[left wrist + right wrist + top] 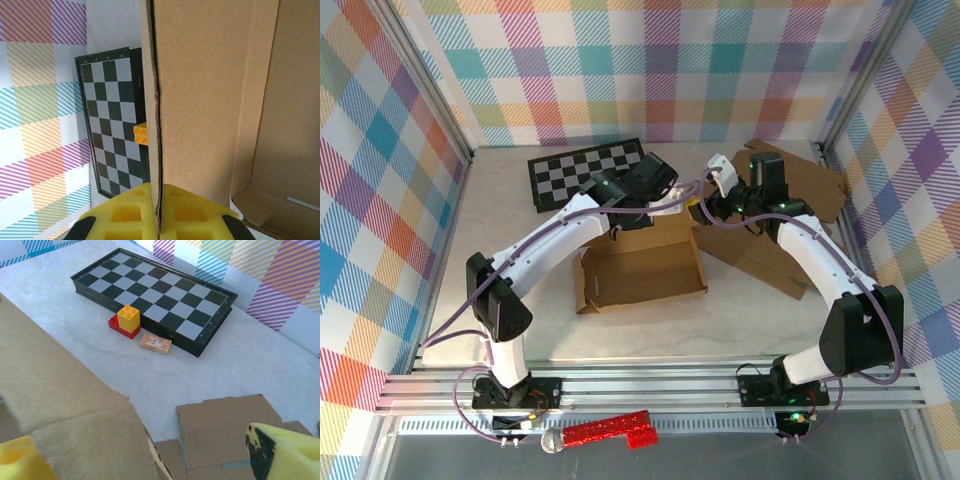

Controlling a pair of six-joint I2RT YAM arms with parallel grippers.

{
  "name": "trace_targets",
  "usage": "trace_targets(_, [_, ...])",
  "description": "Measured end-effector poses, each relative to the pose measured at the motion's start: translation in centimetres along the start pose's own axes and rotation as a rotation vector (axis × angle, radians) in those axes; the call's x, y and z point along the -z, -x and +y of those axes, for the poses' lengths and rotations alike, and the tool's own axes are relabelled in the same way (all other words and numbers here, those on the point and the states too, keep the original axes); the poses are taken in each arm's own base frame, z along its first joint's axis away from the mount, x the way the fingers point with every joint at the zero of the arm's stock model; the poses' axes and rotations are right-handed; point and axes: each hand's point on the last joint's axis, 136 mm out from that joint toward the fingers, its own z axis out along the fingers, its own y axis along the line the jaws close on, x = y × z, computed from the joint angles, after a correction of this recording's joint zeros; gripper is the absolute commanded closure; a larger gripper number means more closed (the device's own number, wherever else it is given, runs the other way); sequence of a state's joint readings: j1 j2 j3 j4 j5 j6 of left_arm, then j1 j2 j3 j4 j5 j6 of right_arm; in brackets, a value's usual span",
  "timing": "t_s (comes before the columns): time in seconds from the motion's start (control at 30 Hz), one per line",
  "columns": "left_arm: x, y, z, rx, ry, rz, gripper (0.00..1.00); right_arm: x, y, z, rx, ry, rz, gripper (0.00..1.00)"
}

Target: Fold the paper box

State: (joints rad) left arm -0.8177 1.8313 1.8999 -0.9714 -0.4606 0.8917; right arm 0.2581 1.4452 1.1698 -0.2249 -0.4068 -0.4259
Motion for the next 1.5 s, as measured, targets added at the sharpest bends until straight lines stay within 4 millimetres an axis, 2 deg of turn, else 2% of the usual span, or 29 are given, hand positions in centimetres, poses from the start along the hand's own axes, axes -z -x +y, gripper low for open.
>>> trace_targets(0.13, [0.3, -0.1, -0.2, -0.007, -0.004, -0.018, 1.00, -0.3, -0.2, 0.1, -0.001, 0.014, 0.003, 0.15])
trace_targets(0.3, [0.7, -0.1, -0.2, -0.017, 0.001, -0.039, 1.00, -1.2, -0.2, 0.4, -0.003, 0.064, 0.003, 0.22])
trace_targets(0.4, [0.6, 0.0, -0.2, -0.027, 0.005, -0.042, 1.00, -1.4, -0.2, 0.7, 0.005, 0.093, 0.000, 0.31])
trace_targets(0.57, [0.6, 0.5, 0.2, -0.018, 0.019, -0.062, 0.99, -1.3, 0.1, 1.2, 0.021, 0.123, -0.009, 0.57])
trace_targets(0.67, [0.5, 0.8, 0.4, -0.008, 0.033, -0.074, 0.87, -1.2, 0.1, 1.5, 0.027, 0.137, -0.010, 0.75])
trace_targets(0.73, [0.2, 0.8, 0.6, 0.006, 0.053, -0.076, 0.58, -1.2, -0.1, 1.7, 0.033, 0.148, -0.005, 0.95])
trace_targets(0.77, [0.2, 0.8, 0.8, 0.015, 0.068, -0.077, 0.47, -1.2, -0.2, 1.8, 0.040, 0.152, -0.003, 1.00])
trace_targets(0.83, [0.1, 0.6, 1.3, 0.051, 0.111, -0.076, 0.31, -1.1, -0.5, 2.1, 0.056, 0.168, 0.006, 1.00])
trace_targets(0.93, [1.0, 0.1, 2.7, 0.162, 0.185, -0.084, 0.12, -1.1, -0.8, 2.2, 0.069, 0.174, 0.015, 1.00])
trace_targets(1.03, [3.6, -1.1, 5.2, 0.368, 0.286, -0.104, 0.10, -1.1, -0.8, 2.2, 0.082, 0.174, 0.014, 1.00])
trace_targets(1.17, [7.9, -6.0, 7.3, 0.794, 0.311, -0.151, 0.13, -1.1, -0.8, 2.1, 0.096, 0.173, 0.013, 1.00])
trace_targets(1.23, [9.2, -11.0, 7.5, 1.056, 0.296, -0.160, 0.20, -1.0, -0.9, 2.0, 0.097, 0.170, 0.013, 1.00])
trace_targets(1.27, [9.3, -13.9, 7.0, 1.176, 0.287, -0.143, 0.24, -1.0, -0.9, 1.9, 0.097, 0.170, 0.012, 1.00])
trace_targets(1.33, [8.4, -20.1, 4.6, 1.412, 0.256, -0.058, 0.42, -1.0, -0.9, 1.9, 0.097, 0.171, 0.011, 1.00])
trace_targets(1.37, [7.5, -22.3, 3.3, 1.499, 0.236, -0.008, 0.50, -0.9, -1.0, 1.8, 0.096, 0.171, 0.011, 1.00])
trace_targets(1.4, [6.4, -24.5, 1.6, 1.598, 0.198, 0.055, 0.54, -0.9, -1.0, 1.9, 0.095, 0.173, 0.010, 1.00])
trace_targets(1.43, [4.9, -26.1, -0.1, 1.685, 0.148, 0.117, 0.55, -0.9, -1.1, 1.9, 0.094, 0.175, 0.011, 1.00])
trace_targets(1.5, [1.9, -27.7, -2.9, 1.798, 0.036, 0.223, 0.59, -1.0, -1.2, 2.0, 0.092, 0.179, 0.012, 1.00])
